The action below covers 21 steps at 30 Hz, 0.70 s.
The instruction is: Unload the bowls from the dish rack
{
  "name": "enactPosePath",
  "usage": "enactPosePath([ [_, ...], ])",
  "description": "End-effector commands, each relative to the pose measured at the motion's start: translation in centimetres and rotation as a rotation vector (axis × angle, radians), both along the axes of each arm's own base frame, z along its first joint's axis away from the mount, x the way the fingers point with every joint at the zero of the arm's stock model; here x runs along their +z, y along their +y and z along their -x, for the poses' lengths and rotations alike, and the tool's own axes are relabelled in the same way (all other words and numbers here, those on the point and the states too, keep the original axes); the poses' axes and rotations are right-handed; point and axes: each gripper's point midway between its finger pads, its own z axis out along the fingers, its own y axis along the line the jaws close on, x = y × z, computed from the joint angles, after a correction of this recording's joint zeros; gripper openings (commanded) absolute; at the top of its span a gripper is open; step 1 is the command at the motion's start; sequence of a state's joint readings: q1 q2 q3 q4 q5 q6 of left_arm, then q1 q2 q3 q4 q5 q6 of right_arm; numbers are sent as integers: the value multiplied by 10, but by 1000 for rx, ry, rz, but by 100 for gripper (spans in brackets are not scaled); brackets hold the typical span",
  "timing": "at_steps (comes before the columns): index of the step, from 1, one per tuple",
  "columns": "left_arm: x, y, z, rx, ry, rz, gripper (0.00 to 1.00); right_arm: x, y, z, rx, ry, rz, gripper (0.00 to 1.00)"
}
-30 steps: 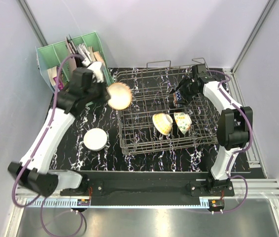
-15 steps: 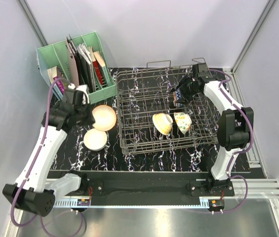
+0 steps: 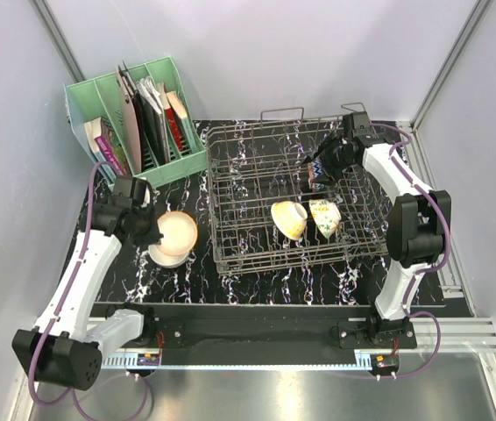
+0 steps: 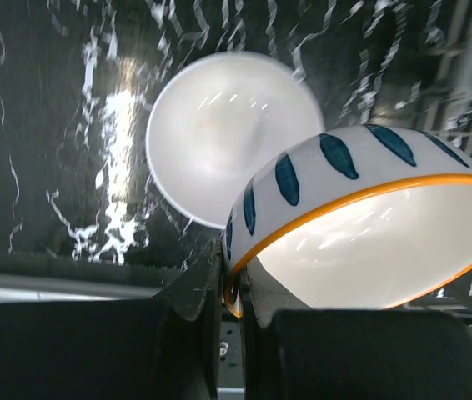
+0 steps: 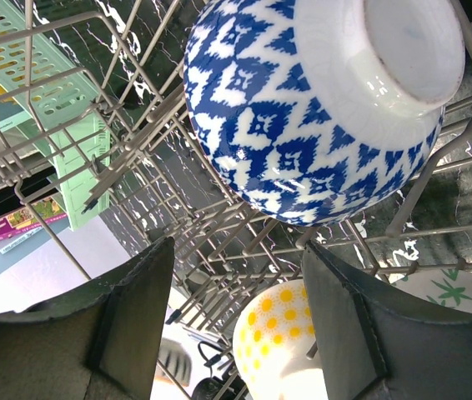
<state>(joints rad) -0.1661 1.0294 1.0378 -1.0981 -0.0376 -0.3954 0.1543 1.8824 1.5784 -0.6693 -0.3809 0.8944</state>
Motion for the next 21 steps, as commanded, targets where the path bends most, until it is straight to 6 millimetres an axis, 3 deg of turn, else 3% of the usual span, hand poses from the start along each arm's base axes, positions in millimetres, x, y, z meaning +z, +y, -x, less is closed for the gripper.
enactPosePath([
  [1,0,4,1,46,-33,18,0,18,4,-8,15,-62,-33,71],
  [21,-35,23,-15,124,95,20,0,17,1,-3,18,-60,-36,71],
])
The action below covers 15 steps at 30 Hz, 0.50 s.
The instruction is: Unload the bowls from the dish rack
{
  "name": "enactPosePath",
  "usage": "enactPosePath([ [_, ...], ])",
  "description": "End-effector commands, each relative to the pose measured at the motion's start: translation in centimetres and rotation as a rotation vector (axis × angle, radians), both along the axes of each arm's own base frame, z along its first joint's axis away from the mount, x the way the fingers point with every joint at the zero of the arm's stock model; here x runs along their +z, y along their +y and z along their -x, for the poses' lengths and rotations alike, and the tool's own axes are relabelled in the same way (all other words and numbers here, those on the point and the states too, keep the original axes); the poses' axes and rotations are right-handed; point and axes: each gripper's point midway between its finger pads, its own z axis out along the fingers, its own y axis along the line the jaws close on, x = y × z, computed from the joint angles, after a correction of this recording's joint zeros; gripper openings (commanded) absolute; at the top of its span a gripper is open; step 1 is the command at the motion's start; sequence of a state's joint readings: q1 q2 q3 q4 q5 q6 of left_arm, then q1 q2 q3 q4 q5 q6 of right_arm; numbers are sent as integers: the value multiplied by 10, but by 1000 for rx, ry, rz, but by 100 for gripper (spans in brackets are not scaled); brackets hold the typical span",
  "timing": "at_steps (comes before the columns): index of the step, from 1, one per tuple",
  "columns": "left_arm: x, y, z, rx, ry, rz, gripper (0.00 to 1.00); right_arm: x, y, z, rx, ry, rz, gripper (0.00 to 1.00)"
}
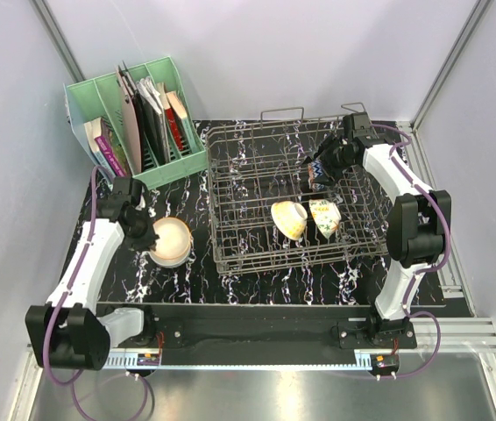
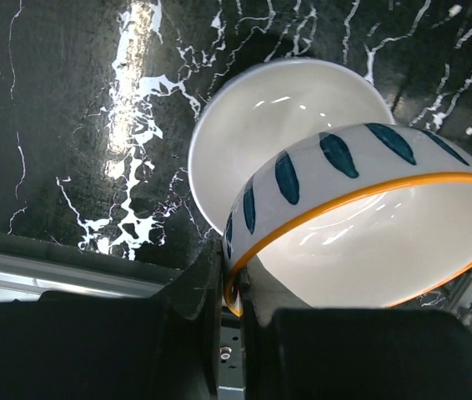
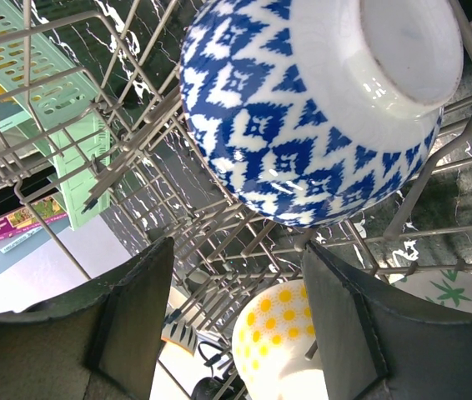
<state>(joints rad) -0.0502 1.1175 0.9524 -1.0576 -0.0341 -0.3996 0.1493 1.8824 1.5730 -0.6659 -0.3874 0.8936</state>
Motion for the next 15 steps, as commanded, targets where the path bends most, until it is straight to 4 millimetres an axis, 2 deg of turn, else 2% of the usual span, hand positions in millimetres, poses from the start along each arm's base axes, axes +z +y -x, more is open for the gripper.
enactPosePath([
  [1,4,-4,-16,1,-31,51,0,20,1,-4,20,-66,-30,71],
  [12,-18,-4,-5,14,87,73,0,18,-1,-6,15,-63,-33,71],
  [15,-20,4,-3,45,111,62,0,18,-1,-6,12,-63,-35,71],
])
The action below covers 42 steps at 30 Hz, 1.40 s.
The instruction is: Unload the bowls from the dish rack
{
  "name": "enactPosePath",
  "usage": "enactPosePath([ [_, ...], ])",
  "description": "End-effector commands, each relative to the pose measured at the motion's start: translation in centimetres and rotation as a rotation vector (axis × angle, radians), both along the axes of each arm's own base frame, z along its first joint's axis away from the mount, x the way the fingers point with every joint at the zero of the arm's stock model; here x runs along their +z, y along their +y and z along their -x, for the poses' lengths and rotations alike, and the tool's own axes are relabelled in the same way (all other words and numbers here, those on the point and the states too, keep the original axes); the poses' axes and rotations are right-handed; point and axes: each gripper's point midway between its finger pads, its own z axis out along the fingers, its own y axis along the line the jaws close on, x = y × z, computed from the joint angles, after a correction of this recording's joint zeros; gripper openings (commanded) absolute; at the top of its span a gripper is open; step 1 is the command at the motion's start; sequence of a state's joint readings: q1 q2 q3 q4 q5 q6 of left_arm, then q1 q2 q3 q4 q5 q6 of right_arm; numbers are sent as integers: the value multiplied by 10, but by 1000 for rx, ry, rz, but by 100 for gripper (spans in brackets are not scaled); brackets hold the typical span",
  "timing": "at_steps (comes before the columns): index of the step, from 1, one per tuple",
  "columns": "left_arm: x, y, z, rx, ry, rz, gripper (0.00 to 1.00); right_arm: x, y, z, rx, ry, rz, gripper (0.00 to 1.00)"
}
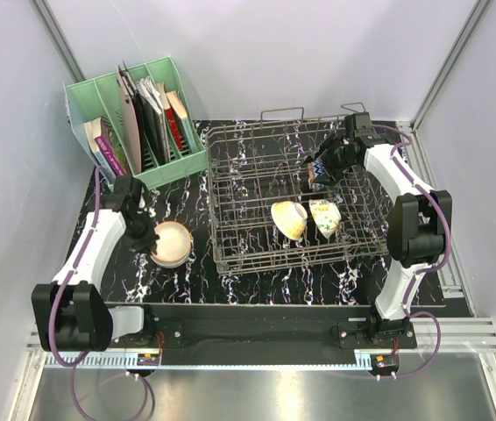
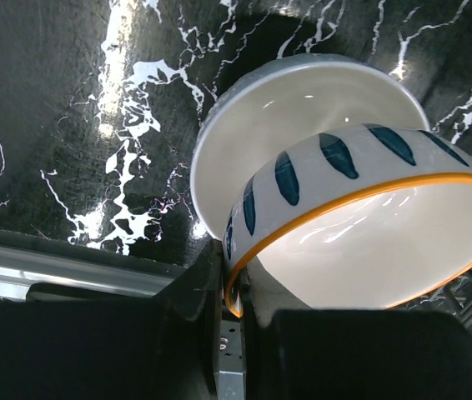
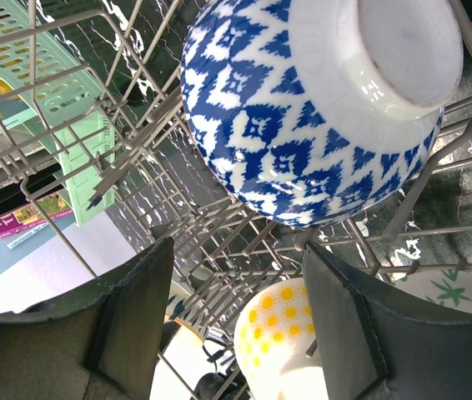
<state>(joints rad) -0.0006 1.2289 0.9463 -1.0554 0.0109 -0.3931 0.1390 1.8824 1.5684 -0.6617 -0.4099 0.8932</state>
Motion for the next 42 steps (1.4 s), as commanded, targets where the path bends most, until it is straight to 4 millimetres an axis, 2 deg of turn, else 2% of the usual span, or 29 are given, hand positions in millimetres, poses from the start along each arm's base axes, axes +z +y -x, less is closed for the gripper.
enactPosePath([
  [1,0,2,-4,18,5,21,0,17,0,-7,8,-64,-17,71],
  [14,-16,8,0,38,82,36,1,16,-1,-9,1,-61,-23,71],
  [15,-16,8,0,39,85,36,9,15,-1,-9,0,-58,-23,71],
  [19,-14,8,-1,30,80,36,21,13,-1,-10,-1,-51,-26,71],
  [20,-13,8,-2,27,73,35,27,12,-1,-9,-1,-50,-25,71],
  [21,-11,8,-2,28,65,36,40,11,-1,-9,-2,-46,-27,71],
  [23,-7,8,-4,26,50,34,50,9,-1,-9,-1,-41,-28,71],
  [27,11,12,-13,32,-26,16,54,7,-1,-8,0,-35,-28,71],
  [30,20,15,-17,36,-45,2,54,7,0,-7,2,-31,-30,71],
  [34,17,15,-17,36,-29,3,52,8,0,-8,5,-36,-33,71],
  [37,23,16,-22,43,-53,0,43,8,0,-7,6,-34,-34,71],
  [38,28,17,-25,43,-74,-1,43,10,0,-7,7,-38,-33,71],
  [39,43,17,-34,44,-126,-2,43,9,0,-7,8,-38,-32,71],
  [41,62,19,-41,57,-155,-14,50,9,1,-5,13,-37,-33,71],
  [42,80,19,-50,83,-196,-12,52,9,0,-5,13,-39,-32,71],
])
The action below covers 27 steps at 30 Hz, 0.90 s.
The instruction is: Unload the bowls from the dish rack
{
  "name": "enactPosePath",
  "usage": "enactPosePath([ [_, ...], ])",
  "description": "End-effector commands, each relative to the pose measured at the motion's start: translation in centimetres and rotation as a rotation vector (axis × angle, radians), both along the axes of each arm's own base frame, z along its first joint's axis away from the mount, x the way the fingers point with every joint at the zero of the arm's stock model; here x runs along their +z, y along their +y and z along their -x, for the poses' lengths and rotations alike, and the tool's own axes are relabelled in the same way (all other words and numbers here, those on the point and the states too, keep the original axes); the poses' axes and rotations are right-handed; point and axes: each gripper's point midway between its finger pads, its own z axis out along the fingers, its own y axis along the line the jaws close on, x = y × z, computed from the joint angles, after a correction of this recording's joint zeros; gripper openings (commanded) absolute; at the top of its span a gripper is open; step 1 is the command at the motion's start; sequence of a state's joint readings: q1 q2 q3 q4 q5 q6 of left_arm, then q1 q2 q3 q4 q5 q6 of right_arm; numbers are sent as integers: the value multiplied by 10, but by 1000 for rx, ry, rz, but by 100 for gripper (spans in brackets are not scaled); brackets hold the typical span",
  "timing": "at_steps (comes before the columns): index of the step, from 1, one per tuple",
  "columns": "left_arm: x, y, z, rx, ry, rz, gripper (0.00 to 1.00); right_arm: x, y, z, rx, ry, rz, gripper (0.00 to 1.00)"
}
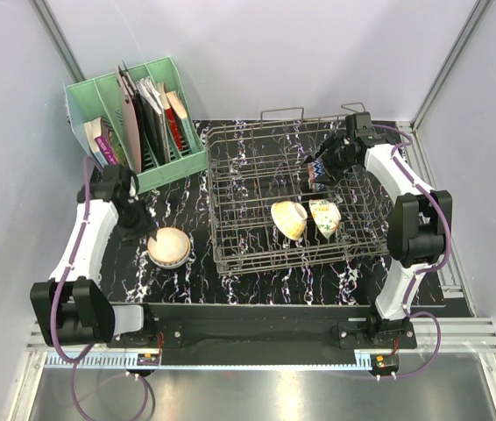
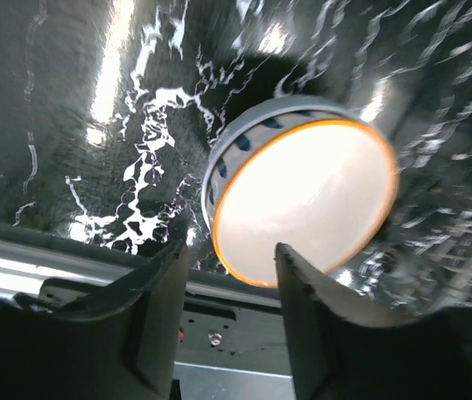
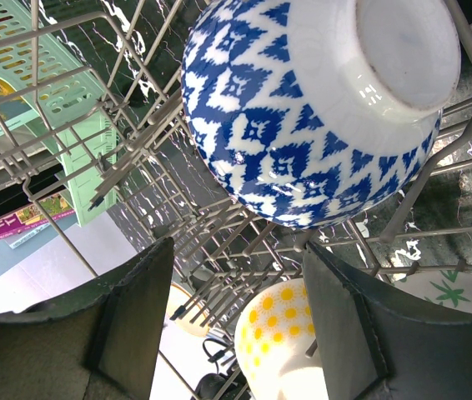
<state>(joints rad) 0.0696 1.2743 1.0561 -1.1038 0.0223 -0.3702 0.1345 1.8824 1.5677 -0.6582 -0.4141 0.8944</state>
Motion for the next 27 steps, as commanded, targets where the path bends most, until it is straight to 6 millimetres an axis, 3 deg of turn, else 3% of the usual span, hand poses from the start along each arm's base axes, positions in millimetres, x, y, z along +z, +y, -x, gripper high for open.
enactPosePath([
  [1,67,4,-41,54,-205,-11,54,8,2,-2,16,-36,-28,71],
  [3,89,-2,-60,96,-307,31,62,10,1,-1,22,-40,-31,71],
  [7,152,-18,-95,105,-563,120,64,23,5,3,42,-68,-48,73],
  [9,160,-32,-110,63,-610,154,64,31,5,5,38,-83,-50,73],
  [12,156,-85,-131,-105,-618,249,66,52,1,9,26,-139,-32,73],
  [13,155,-115,-131,-195,-614,275,66,67,-1,13,20,-178,-25,73],
  [15,172,-148,-145,-308,-666,284,68,81,-9,15,-7,-224,8,74],
  [16,164,-178,-150,-376,-641,307,71,97,-13,19,-16,-271,21,74],
  [18,188,-209,-162,-439,-700,382,72,112,-15,25,-20,-310,24,74],
  [19,178,-227,-170,-463,-675,416,72,127,-17,30,-23,-350,32,74],
  [20,181,-241,-172,-487,-676,460,73,132,-19,33,-24,-366,41,75],
  [21,199,-251,-180,-507,-720,474,73,136,-23,35,-24,-387,59,75],
  [23,191,-273,-188,-543,-695,494,74,145,-34,42,-57,-416,102,76],
  [24,201,-284,-188,-569,-715,511,74,144,-40,44,-61,-428,126,76],
  [27,190,-310,-190,-615,-687,531,75,137,-62,54,-99,-411,158,76],
])
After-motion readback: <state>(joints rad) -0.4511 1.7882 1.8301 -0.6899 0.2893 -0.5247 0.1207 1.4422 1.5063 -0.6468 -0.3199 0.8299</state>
